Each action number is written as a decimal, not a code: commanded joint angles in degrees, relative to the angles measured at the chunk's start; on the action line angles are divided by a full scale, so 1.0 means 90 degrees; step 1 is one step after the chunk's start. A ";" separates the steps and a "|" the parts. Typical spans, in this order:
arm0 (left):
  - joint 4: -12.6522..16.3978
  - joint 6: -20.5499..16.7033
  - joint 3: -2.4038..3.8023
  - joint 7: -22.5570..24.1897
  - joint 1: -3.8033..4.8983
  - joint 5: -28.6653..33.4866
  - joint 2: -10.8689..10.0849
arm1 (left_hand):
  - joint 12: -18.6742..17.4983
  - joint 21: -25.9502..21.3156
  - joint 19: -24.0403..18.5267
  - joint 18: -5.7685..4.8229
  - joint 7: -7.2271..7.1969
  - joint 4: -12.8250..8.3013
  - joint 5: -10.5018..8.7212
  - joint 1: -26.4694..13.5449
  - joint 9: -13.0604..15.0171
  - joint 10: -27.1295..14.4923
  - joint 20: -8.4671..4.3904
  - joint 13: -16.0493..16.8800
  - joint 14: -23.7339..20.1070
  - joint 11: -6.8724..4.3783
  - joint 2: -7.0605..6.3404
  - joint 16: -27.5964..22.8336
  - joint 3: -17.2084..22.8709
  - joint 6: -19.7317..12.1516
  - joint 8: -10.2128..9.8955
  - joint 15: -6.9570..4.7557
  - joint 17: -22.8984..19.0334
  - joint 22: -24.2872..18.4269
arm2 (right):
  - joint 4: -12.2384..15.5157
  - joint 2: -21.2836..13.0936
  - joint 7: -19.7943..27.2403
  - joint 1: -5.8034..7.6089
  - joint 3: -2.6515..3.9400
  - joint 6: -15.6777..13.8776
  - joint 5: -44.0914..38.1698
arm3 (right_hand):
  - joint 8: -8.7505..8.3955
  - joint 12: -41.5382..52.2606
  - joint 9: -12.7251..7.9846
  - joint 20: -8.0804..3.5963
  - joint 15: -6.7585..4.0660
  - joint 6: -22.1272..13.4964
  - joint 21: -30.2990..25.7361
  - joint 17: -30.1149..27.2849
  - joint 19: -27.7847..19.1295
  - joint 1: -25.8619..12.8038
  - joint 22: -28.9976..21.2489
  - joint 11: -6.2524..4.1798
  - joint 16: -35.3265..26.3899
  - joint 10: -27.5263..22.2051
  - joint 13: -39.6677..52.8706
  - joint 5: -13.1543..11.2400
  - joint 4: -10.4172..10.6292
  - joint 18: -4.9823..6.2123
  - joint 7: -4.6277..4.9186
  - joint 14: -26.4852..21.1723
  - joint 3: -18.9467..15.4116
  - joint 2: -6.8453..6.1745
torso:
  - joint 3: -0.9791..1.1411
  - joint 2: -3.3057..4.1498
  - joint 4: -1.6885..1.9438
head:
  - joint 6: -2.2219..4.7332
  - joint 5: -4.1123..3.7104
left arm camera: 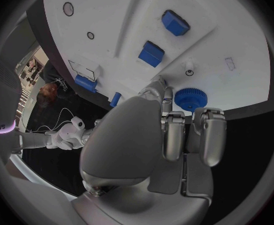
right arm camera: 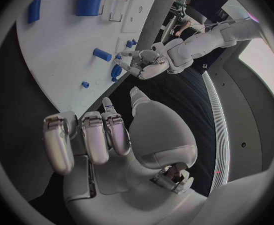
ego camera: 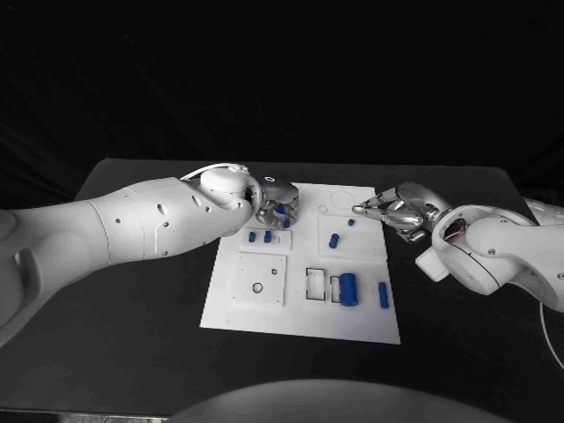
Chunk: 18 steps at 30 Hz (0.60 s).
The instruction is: Assemble the parts on the task board
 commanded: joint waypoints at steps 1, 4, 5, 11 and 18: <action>-0.0016 0.0204 0.0003 -0.0026 -0.0011 -0.0018 0.0030 | 0.0005 0.0016 0.0669 -0.0048 0.0002 0.0010 -0.0038 -0.0015 -0.0009 0.0016 -0.0033 -0.0002 0.0674 -0.0022 0.0065 0.0016 0.0037 -0.0035 0.0000 -0.0014 0.1674 0.1676 | 0.0010 -0.0004 -0.0021 -0.0003 -0.0001 0.0094 -0.0007 | 0.0032 0.0001 0.0009 0.0044 0.0052 0.0037 0.0029 0.1677 0.0666 -0.0017 0.1672 0.0055 0.0027 0.0661 0.1676 -0.0008 -0.0012 -0.0043 0.0104 0.0653 -0.0015 0.0065 | -0.0001 0.0000 0.0009 | 0.0003 -0.0007; -0.0032 0.0226 0.0003 -0.0025 -0.0011 -0.0013 0.0045 | 0.0012 0.0016 0.0669 -0.0048 -0.0003 0.0008 -0.0039 -0.0026 -0.0012 0.0034 -0.0030 -0.0001 0.0674 -0.0029 0.0073 0.0016 0.0054 -0.0014 0.0010 -0.0018 0.1674 0.1676 | 0.0010 -0.0001 -0.0022 -0.0003 -0.0001 0.0097 -0.0007 | 0.0032 0.0001 0.0009 0.0044 0.0052 0.0037 0.0029 0.1677 0.0666 -0.0017 0.1672 0.0055 0.0027 0.0661 0.1676 -0.0008 -0.0012 -0.0043 0.0104 0.0653 -0.0015 0.0065 | -0.0001 -0.0003 0.0009 | 0.0003 -0.0009; -0.0038 0.0243 0.0003 -0.0025 -0.0012 -0.0012 0.0051 | 0.0017 0.0016 0.0669 -0.0048 -0.0007 0.0006 -0.0039 -0.0033 -0.0015 0.0049 -0.0028 -0.0001 0.0674 -0.0035 0.0076 0.0016 0.0066 0.0003 0.0017 -0.0022 0.1674 0.1676 | 0.0010 0.0000 -0.0022 -0.0003 -0.0001 0.0098 -0.0007 | 0.0032 0.0001 0.0009 0.0044 0.0052 0.0037 0.0029 0.1677 0.0666 -0.0017 0.1672 0.0055 0.0027 0.0661 0.1676 -0.0008 -0.0012 -0.0043 0.0104 0.0653 -0.0015 0.0065 | -0.0001 -0.0003 0.0010 | 0.0005 -0.0011; -0.0062 0.0337 0.0002 -0.0037 -0.0014 -0.0009 0.0080 | 0.0057 0.0016 0.0669 -0.0048 -0.0028 -0.0005 -0.0040 -0.0051 -0.0023 0.0174 -0.0019 0.0001 0.0674 -0.0062 0.0091 0.0016 0.0140 0.0128 0.0062 -0.0046 0.1674 0.1676 | 0.0008 0.0009 -0.0032 -0.0003 -0.0001 0.0120 -0.0006 | 0.0032 0.0001 0.0009 0.0044 0.0052 0.0037 0.0029 0.1677 0.0666 -0.0017 0.1672 0.0055 0.0027 0.0661 0.1676 -0.0008 -0.0012 -0.0043 0.0104 0.0653 -0.0015 0.0065 | -0.0004 -0.0002 0.0008 | 0.0006 -0.0018; -0.0097 0.0359 0.0002 -0.0062 -0.0016 -0.0023 0.0108 | 0.0078 0.0016 0.0669 -0.0048 -0.0059 -0.0044 -0.0038 0.0005 -0.0033 0.0288 -0.0011 -0.0001 0.0674 -0.0111 0.0106 0.0016 0.0243 0.0246 0.0092 -0.0093 0.1674 0.1676 | 0.0002 0.0010 -0.0065 -0.0003 -0.0001 0.0196 0.0088 | 0.0033 0.0001 0.0009 0.0044 0.0053 0.0040 0.0029 0.1677 0.0666 -0.0025 0.1672 0.0056 0.0027 0.0661 0.1676 -0.0010 -0.0005 -0.0043 0.0104 0.0653 -0.0021 0.0065 | -0.0004 -0.0001 0.0012 | 0.0006 -0.0022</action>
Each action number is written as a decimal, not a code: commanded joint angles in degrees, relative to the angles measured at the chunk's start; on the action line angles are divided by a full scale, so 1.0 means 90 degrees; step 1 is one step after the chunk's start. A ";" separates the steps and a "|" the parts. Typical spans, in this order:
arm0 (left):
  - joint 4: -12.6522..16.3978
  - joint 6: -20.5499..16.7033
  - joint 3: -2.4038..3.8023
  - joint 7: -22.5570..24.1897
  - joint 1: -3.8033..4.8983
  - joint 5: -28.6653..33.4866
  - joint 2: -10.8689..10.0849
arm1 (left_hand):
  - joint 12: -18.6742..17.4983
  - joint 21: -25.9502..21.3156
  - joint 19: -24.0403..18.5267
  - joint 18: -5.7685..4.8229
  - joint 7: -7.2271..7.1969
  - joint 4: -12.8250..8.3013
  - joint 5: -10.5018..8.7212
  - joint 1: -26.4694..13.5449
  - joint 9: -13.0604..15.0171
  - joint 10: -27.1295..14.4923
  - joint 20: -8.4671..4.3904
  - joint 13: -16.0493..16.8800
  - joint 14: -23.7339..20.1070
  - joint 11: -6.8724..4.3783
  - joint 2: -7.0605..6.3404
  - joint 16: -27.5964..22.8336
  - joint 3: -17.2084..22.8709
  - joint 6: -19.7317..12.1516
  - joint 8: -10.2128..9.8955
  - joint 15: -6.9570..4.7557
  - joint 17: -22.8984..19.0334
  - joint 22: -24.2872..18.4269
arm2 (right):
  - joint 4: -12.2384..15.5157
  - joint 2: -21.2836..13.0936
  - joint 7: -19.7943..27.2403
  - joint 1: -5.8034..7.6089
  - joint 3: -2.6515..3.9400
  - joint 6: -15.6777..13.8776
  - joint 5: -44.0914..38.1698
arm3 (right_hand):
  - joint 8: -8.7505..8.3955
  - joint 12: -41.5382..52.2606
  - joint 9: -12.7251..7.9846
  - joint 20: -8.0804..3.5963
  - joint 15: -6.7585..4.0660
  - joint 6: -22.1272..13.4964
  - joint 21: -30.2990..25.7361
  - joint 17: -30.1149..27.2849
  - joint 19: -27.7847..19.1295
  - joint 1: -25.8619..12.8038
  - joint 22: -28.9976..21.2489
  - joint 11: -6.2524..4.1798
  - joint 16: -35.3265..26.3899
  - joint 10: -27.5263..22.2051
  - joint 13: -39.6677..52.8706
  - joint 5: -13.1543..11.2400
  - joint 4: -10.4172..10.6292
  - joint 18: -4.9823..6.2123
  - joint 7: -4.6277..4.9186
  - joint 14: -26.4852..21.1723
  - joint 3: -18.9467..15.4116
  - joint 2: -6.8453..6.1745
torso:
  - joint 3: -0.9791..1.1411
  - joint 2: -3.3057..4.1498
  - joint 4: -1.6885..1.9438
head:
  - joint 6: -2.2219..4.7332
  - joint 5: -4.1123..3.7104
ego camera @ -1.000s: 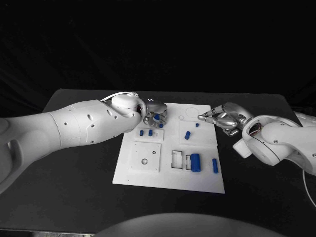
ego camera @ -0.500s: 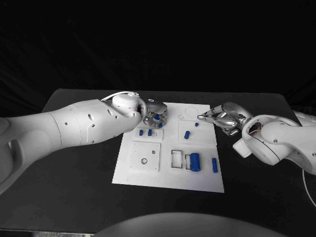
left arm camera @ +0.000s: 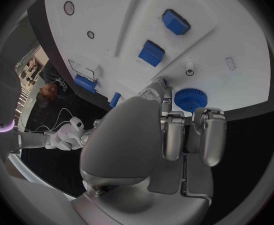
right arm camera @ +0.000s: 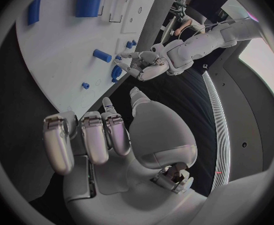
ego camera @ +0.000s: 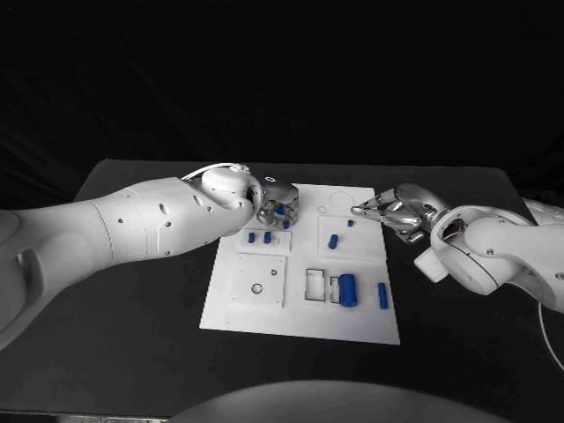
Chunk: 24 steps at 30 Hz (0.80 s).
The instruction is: Assemble the parts on the task board
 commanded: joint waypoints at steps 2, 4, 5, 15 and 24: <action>-0.0024 0.0279 -0.0015 -0.0055 -0.0022 -0.0038 0.0024 | 0.0054 0.0016 0.0670 -0.0048 0.0015 -0.0021 -0.0038 0.0069 -0.0018 0.0124 -0.0008 0.0011 0.0674 0.0003 0.0068 0.0016 0.0112 0.0095 0.0032 -0.0043 0.1675 0.1676 | 0.0005 0.0007 -0.0030 -0.0004 -0.0001 0.0166 0.0109 | 0.0034 0.0001 0.0011 0.0045 0.0029 0.0040 0.0028 0.1677 0.0666 0.0001 0.1674 0.0056 0.0026 0.0661 0.1676 -0.0010 -0.0005 -0.0043 0.0104 0.0676 -0.0021 0.0039 | 0.0002 0.0002 -0.0002 | -0.0004 0.0006; -0.0036 0.0294 -0.0015 -0.0063 -0.0023 -0.0052 0.0027 | 0.0063 0.0016 0.0670 -0.0048 0.0023 -0.0041 -0.0038 0.0109 -0.0026 0.0178 -0.0005 0.0011 0.0674 0.0008 0.0072 0.0016 0.0160 0.0119 0.0031 -0.0023 0.1675 0.1676 | 0.0009 0.0010 -0.0029 -0.0004 -0.0001 0.0173 0.0129 | 0.0034 0.0001 0.0011 0.0045 0.0029 0.0040 0.0028 0.1677 0.0666 0.0001 0.1674 0.0056 0.0026 0.0661 0.1676 -0.0010 -0.0005 -0.0043 0.0104 0.0676 -0.0021 0.0039 | 0.0002 0.0000 -0.0001 | -0.0006 0.0004; -0.0041 0.0299 -0.0015 -0.0063 -0.0023 -0.0059 0.0028 | 0.0065 0.0016 0.0670 -0.0048 0.0024 -0.0051 -0.0038 0.0127 -0.0029 0.0196 -0.0003 0.0010 0.0674 0.0007 0.0074 0.0016 0.0182 0.0129 0.0031 -0.0014 0.1675 0.1676 | 0.0012 0.0011 -0.0028 -0.0004 -0.0001 0.0175 0.0135 | 0.0034 0.0001 0.0011 0.0045 0.0029 0.0040 0.0028 0.1677 0.0666 0.0001 0.1674 0.0056 0.0026 0.0661 0.1676 -0.0010 -0.0005 -0.0043 0.0104 0.0676 -0.0021 0.0039 | 0.0003 -0.0002 -0.0001 | -0.0007 0.0001; -0.0045 0.0191 -0.0015 0.0027 -0.0024 -0.0114 -0.0011 | 0.0149 0.0016 0.0670 -0.0048 0.0118 -0.0081 -0.0040 0.0137 -0.0010 0.0702 0.0017 0.0018 0.0674 0.0074 0.0042 0.0016 0.0317 0.0510 0.0158 0.0113 0.1675 0.1676 | 0.0036 0.0020 -0.0026 -0.0004 -0.0001 0.0198 0.0157 | 0.0033 0.0001 0.0010 0.0045 0.0030 0.0039 0.0028 0.1677 0.0666 -0.0009 0.1674 0.0057 0.0026 0.0661 0.1676 -0.0014 0.0003 -0.0043 0.0105 0.0676 -0.0028 0.0039 | 0.0002 -0.0001 -0.0004 | -0.0001 -0.0011; -0.0071 -0.0050 -0.0014 0.0262 -0.0027 -0.0072 -0.0058 | 0.0125 0.0016 0.0670 -0.0048 0.0155 -0.0065 -0.0040 0.0106 -0.0011 0.0819 0.0026 0.0007 0.0674 0.0104 0.0025 0.0016 0.0345 0.0607 0.0178 0.0145 0.1675 0.1676 | 0.0031 0.0020 -0.0023 -0.0004 -0.0001 0.0197 0.0159 | 0.0033 0.0001 0.0010 0.0046 0.0030 0.0039 0.0028 0.1677 0.0666 -0.0012 0.1674 0.0057 0.0026 0.0661 0.1676 -0.0015 0.0006 -0.0043 0.0106 0.0676 -0.0030 0.0040 | 0.0004 -0.0001 0.0002 | 0.0004 -0.0016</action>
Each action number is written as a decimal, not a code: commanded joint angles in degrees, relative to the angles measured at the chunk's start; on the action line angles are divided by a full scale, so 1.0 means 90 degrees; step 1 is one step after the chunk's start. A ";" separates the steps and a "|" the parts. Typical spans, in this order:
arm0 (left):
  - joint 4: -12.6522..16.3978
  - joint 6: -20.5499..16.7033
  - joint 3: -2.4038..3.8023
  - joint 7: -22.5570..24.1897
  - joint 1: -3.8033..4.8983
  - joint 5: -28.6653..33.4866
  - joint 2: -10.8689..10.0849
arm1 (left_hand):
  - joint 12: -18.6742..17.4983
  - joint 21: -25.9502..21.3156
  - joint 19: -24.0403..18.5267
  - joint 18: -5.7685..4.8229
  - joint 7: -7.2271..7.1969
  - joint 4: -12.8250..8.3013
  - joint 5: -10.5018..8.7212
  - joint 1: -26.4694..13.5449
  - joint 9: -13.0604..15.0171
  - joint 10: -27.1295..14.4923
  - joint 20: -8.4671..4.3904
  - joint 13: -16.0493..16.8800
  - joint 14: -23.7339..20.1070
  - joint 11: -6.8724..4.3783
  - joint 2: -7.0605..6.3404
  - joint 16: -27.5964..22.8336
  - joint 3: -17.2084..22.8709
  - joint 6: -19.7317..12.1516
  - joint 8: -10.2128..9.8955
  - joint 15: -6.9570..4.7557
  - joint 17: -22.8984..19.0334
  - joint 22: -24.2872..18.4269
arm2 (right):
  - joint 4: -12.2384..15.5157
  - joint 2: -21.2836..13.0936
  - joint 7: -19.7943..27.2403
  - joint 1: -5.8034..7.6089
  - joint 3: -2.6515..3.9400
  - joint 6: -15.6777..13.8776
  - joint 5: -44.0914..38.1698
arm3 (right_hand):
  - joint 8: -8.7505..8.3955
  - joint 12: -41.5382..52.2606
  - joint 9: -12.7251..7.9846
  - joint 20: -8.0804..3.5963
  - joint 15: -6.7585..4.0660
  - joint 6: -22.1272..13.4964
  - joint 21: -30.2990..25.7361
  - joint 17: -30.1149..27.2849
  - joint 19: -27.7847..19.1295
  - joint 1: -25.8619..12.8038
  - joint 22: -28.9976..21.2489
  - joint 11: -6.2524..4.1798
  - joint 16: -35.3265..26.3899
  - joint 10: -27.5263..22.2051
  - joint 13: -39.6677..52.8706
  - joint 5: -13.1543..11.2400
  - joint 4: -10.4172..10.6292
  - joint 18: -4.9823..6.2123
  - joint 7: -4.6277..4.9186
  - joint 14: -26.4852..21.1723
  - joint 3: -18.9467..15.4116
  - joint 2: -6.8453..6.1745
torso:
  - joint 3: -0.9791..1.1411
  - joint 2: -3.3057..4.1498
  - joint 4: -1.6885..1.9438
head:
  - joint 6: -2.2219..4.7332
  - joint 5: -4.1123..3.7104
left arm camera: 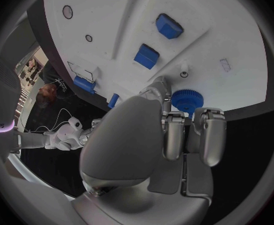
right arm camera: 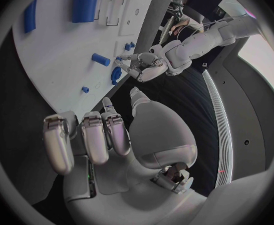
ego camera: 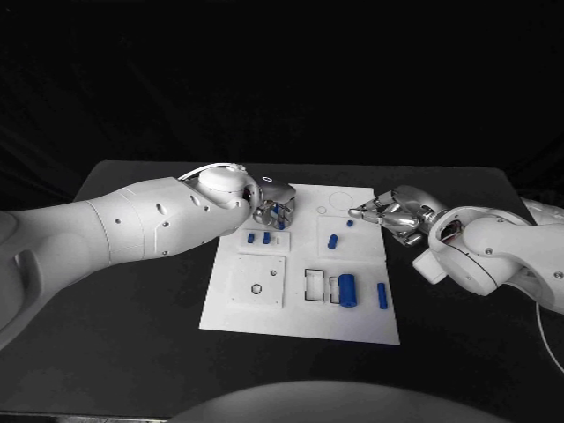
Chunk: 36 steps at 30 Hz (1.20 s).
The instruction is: Assemble the parts on the task board
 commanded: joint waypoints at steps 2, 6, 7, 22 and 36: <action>-0.0011 -0.0087 -0.0014 0.0217 -0.0025 -0.0026 -0.0022 | 0.0002 0.0016 0.0670 -0.0048 -0.0020 0.0024 -0.0001 0.0005 -0.0002 0.0029 0.0027 -0.0005 0.0662 -0.0004 -0.0012 0.0016 0.0036 0.0048 0.0012 0.0042 0.1676 0.1676 | 0.0001 0.0004 0.0004 -0.0004 -0.0001 0.0100 0.0004 | 0.0033 0.0001 0.0006 0.0046 0.0030 0.0039 0.0028 0.1673 0.0666 -0.0012 0.1676 0.0057 0.0026 0.0661 0.1676 -0.0015 0.0006 -0.0043 0.0106 0.0676 -0.0030 0.0040 | -0.0002 -0.0001 0.0005 | -0.0001 -0.0001; 0.0007 -0.0255 -0.0013 0.0316 -0.0027 -0.0005 -0.0054 | -0.0011 0.0016 0.0670 -0.0048 -0.0013 0.0044 0.0000 -0.0020 -0.0003 0.0046 0.0030 -0.0004 0.0662 0.0003 -0.0003 0.0016 0.0042 0.0062 0.0011 0.0044 0.1676 0.1676 | -0.0006 0.0000 0.0000 -0.0004 -0.0001 0.0105 0.0004 | 0.0033 0.0001 0.0006 0.0046 0.0030 0.0039 0.0028 0.1673 0.0666 -0.0012 0.1676 0.0057 0.0026 0.0661 0.1676 -0.0015 0.0006 -0.0043 0.0106 0.0676 -0.0030 0.0040 | -0.0002 0.0002 0.0008 | 0.0015 0.0000; 0.0016 -0.0324 -0.0013 0.0342 -0.0027 -0.0003 -0.0066 | -0.0012 0.0016 0.0670 -0.0048 -0.0012 0.0045 0.0000 -0.0021 -0.0003 0.0049 0.0030 -0.0004 0.0662 0.0003 -0.0001 0.0016 0.0043 0.0064 0.0012 0.0045 0.1676 0.1676 | -0.0008 -0.0002 0.0000 -0.0004 -0.0001 0.0106 0.0004 | 0.0033 0.0001 0.0006 0.0046 0.0030 0.0039 0.0028 0.1673 0.0666 -0.0012 0.1676 0.0057 0.0026 0.0661 0.1676 -0.0015 0.0006 -0.0043 0.0106 0.0676 -0.0030 0.0040 | -0.0006 0.0003 0.0009 | 0.0016 -0.0002; 0.0323 -0.1035 0.0006 0.0569 0.0058 0.0006 -0.0380 | -0.0031 0.0016 0.0670 -0.0048 0.0006 0.0073 -0.0001 -0.0054 -0.0002 0.0085 0.0034 -0.0003 0.0662 0.0024 0.0001 0.0016 0.0052 0.0096 0.0016 0.0055 0.1676 0.1676 | -0.0051 -0.0011 -0.0032 -0.0004 -0.0001 0.0133 0.0004 | 0.0033 0.0001 0.0006 0.0046 0.0031 0.0038 0.0028 0.1673 0.0666 -0.0014 0.1676 0.0057 0.0026 0.0661 0.1676 -0.0013 0.0008 -0.0043 0.0107 0.0676 -0.0032 0.0042 | -0.0001 -0.0005 0.0015 | 0.0022 0.0008; 0.0761 -0.0905 0.0013 0.0595 0.0280 0.0182 -0.0844 | -0.0049 0.0016 0.0670 -0.0048 -0.0003 0.0088 -0.0001 -0.0070 -0.0001 0.0095 0.0036 -0.0006 0.0662 0.0017 -0.0010 0.0016 0.0053 0.0113 0.0018 0.0059 0.1676 0.1676 | -0.0067 -0.0003 -0.0036 -0.0004 -0.0002 0.0153 0.0004 | 0.0032 0.0001 0.0006 0.0046 0.0031 0.0037 0.0028 0.1673 0.0666 -0.0013 0.1676 0.0058 0.0026 0.0661 0.1676 -0.0011 0.0008 -0.0043 0.0107 0.0676 -0.0031 0.0045 | -0.0001 -0.0002 0.0014 | 0.0028 0.0040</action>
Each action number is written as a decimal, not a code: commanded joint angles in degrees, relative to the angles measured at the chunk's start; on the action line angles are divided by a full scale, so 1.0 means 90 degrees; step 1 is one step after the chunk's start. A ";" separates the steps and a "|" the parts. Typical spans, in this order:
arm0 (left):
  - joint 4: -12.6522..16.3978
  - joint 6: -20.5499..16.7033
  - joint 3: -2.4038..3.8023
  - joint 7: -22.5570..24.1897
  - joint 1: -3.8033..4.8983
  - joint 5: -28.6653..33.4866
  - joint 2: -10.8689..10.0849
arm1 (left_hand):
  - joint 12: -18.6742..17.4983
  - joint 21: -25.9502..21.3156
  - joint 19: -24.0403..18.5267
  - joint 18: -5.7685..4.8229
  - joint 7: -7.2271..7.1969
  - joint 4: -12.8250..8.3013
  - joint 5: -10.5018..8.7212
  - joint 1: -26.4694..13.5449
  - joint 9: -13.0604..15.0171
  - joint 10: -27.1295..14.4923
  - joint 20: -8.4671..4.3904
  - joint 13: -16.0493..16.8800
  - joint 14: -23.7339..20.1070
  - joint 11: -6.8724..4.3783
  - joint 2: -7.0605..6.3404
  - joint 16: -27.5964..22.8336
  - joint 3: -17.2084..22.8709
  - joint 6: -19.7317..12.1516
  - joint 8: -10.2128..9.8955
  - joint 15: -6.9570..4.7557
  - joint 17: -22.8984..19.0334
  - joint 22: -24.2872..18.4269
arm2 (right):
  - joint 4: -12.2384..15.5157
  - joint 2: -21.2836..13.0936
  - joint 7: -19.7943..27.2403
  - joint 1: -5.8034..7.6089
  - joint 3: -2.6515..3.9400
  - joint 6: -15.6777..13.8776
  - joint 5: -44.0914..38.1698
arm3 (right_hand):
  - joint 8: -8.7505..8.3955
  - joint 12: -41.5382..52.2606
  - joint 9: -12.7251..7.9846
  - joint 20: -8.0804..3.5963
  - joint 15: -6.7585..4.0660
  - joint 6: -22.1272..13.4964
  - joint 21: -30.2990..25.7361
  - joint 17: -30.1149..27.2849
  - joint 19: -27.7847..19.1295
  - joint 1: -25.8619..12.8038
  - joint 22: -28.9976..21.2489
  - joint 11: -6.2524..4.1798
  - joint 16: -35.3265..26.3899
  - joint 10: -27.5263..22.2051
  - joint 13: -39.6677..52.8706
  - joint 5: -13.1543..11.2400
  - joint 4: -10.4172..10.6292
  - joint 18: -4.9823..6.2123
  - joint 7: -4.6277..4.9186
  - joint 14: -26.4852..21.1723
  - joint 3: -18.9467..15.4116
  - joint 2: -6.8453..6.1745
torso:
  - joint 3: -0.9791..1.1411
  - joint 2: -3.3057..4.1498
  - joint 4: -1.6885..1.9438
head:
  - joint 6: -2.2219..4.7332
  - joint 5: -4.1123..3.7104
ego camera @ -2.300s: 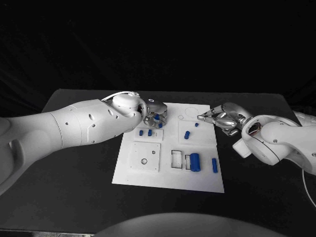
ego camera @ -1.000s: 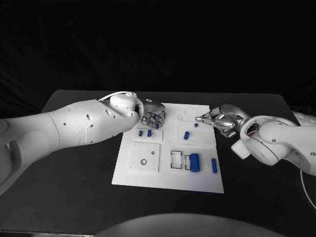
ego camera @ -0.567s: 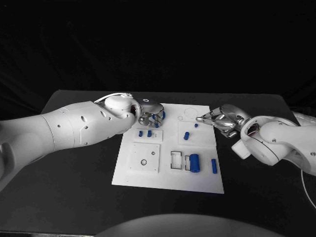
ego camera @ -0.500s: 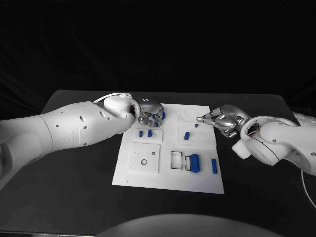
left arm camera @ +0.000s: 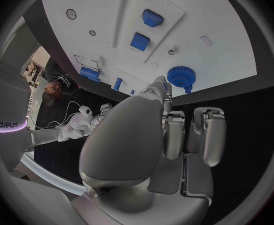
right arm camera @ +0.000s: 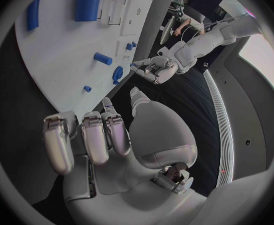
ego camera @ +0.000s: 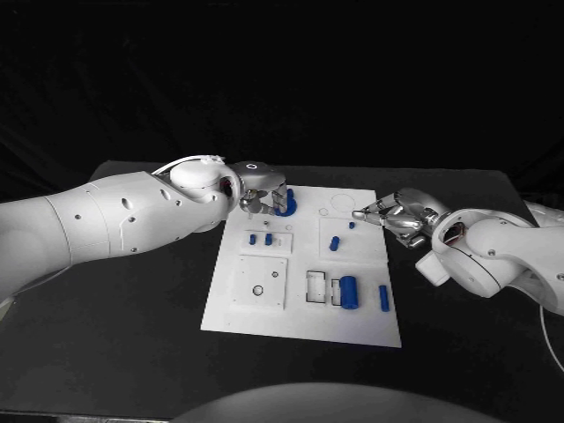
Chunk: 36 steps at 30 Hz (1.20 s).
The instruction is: Assemble the parts on the task board
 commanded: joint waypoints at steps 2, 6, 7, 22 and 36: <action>0.0109 0.0098 0.0001 0.0051 0.0028 0.0100 -0.0126 | -0.0047 0.0016 0.0670 -0.0048 0.0010 0.0038 0.0021 -0.0064 0.0006 0.0033 0.0036 0.0003 0.0662 -0.0010 -0.0001 0.0016 0.0002 0.0057 0.0030 0.0059 0.1677 0.1677 | -0.0005 0.0006 -0.0007 -0.0004 -0.0001 0.0107 -0.0011 | 0.0032 0.0001 0.0009 0.0046 0.0032 0.0037 0.0029 0.1675 0.0666 -0.0013 0.1677 0.0058 0.0026 0.0661 0.1676 -0.0011 0.0008 -0.0043 0.0107 0.0676 -0.0031 0.0045 | 0.0003 -0.0002 0.0002 | -0.0002 0.0016; 0.0179 0.0201 0.0000 0.0028 0.0038 0.0106 -0.0265 | -0.0062 0.0016 0.0670 -0.0048 0.0003 0.0048 0.0021 -0.0074 0.0004 0.0026 0.0038 0.0000 0.0662 -0.0013 0.0000 0.0016 0.0007 0.0056 0.0026 0.0059 0.1677 0.1677 | -0.0010 0.0014 -0.0006 -0.0004 -0.0002 0.0108 -0.0011 | 0.0032 0.0001 0.0009 0.0046 0.0032 0.0037 0.0029 0.1675 0.0666 -0.0013 0.1677 0.0058 0.0026 0.0661 0.1676 -0.0011 0.0008 -0.0043 0.0107 0.0676 -0.0031 0.0045 | -0.0002 -0.0002 0.0004 | 0.0004 0.0014; 0.0192 0.0227 -0.0001 0.0021 0.0041 0.0109 -0.0294 | -0.0067 0.0016 0.0670 -0.0048 0.0002 0.0051 0.0021 -0.0076 0.0004 0.0025 0.0038 -0.0001 0.0662 -0.0015 0.0000 0.0016 0.0009 0.0055 0.0025 0.0058 0.1677 0.1677 | -0.0011 0.0016 -0.0005 -0.0004 -0.0002 0.0108 -0.0011 | 0.0032 0.0001 0.0009 0.0046 0.0032 0.0037 0.0029 0.1675 0.0666 -0.0013 0.1677 0.0058 0.0026 0.0661 0.1676 -0.0011 0.0008 -0.0043 0.0107 0.0676 -0.0031 0.0045 | -0.0006 -0.0002 0.0003 | 0.0003 0.0019; 0.0132 0.0437 -0.0012 -0.0114 0.0047 0.0127 -0.0365 | -0.0125 0.0016 0.0670 -0.0048 -0.0019 0.0067 0.0022 -0.0097 -0.0009 -0.0007 0.0043 -0.0005 0.0662 -0.0027 0.0012 0.0016 0.0040 0.0031 -0.0002 0.0050 0.1677 0.1677 | -0.0018 0.0031 0.0005 -0.0005 -0.0002 0.0111 -0.0011 | 0.0031 0.0001 0.0008 0.0047 0.0033 0.0035 0.0029 0.1675 0.0666 -0.0009 0.1677 0.0059 0.0026 0.0661 0.1676 -0.0004 0.0007 -0.0043 0.0109 0.0676 -0.0031 0.0049 | -0.0004 0.0007 -0.0013 | 0.0015 0.0056; -0.0100 0.0580 -0.0019 -0.0105 0.0015 0.0127 -0.0209 | -0.0156 0.0016 0.0670 -0.0048 -0.0024 0.0065 0.0022 -0.0094 -0.0019 -0.0031 0.0045 -0.0005 0.0662 -0.0033 0.0020 0.0016 0.0069 0.0005 -0.0024 0.0045 0.1677 0.1677 | -0.0003 0.0030 0.0012 -0.0005 -0.0002 0.0128 -0.0011 | 0.0031 0.0001 0.0008 0.0047 0.0033 0.0035 0.0029 0.1675 0.0666 -0.0009 0.1677 0.0059 0.0026 0.0661 0.1676 -0.0004 0.0007 -0.0043 0.0109 0.0676 -0.0031 0.0049 | -0.0005 0.0008 -0.0002 | 0.0000 0.0067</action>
